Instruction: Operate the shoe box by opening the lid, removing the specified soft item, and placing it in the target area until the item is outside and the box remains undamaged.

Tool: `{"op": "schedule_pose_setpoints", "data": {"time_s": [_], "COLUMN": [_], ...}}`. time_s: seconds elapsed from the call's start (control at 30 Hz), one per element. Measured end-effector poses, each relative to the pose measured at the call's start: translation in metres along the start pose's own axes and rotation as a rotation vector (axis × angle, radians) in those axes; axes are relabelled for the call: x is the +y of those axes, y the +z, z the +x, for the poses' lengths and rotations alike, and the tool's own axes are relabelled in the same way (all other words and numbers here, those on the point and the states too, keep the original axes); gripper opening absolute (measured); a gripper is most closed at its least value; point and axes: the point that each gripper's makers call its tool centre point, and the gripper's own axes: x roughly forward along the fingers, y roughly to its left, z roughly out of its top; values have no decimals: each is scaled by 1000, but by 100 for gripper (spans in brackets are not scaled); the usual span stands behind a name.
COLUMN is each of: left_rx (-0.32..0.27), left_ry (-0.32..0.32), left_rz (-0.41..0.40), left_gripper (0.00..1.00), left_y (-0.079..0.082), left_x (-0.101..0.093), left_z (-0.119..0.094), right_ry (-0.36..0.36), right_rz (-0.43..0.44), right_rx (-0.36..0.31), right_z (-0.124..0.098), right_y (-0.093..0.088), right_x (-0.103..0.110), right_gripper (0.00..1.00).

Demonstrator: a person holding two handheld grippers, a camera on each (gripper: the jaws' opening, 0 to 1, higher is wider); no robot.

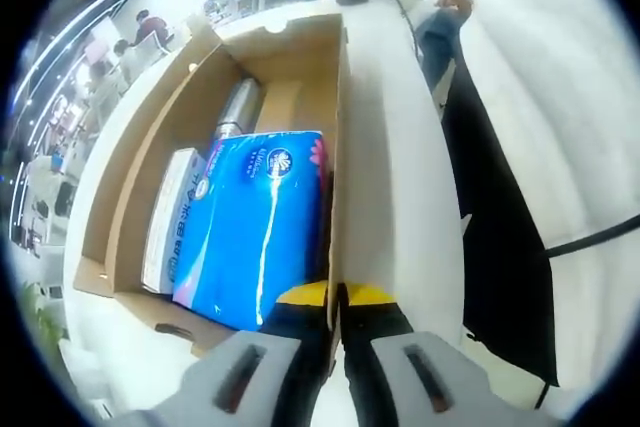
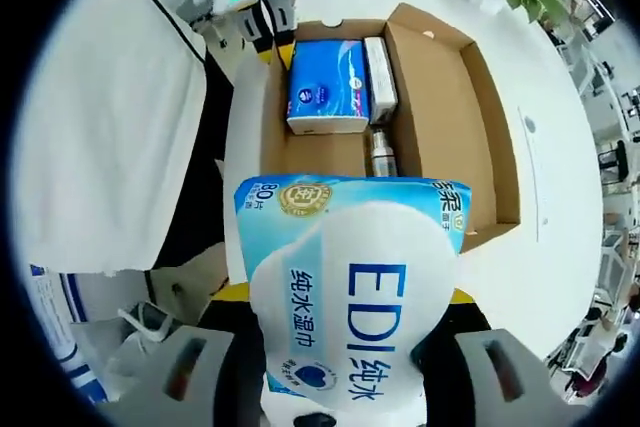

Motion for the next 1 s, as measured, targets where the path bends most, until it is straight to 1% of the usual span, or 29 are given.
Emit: {"op": "schedule_pose_setpoints", "data": {"time_s": [0.1,0.17,0.23,0.43,0.57,0.67,0.83,1.0], "left_rx": [1,1,1,2,3,5,5,7], "left_ry": [-2,-1,-1,1,-1,-2,-1,-7], "left_rz": [-1,-1,-1,-3,-4,-5,-6,-4], "left_gripper": [2,2,2,2,2,2,2,2], "left_y": [0,0,0,0,0,0,0,0], "left_x": [0,0,0,0,0,0,0,0], "left_z": [0,0,0,0,0,0,0,0], "right_ry": [8,11,16,32,40,43,57,60], "right_rz": [-15,-26,-20,-21,-9,-10,-15,-14], "right_rx": [29,37,44,93,101,101,137,146], "right_z": [2,3,4,8,9,11,19,26], "right_y": [-10,-16,-22,-43,-52,-55,-66,-75], "right_x": [3,4,4,7,8,9,10,10], "right_gripper": [61,61,61,61,61,61,61,61]}}
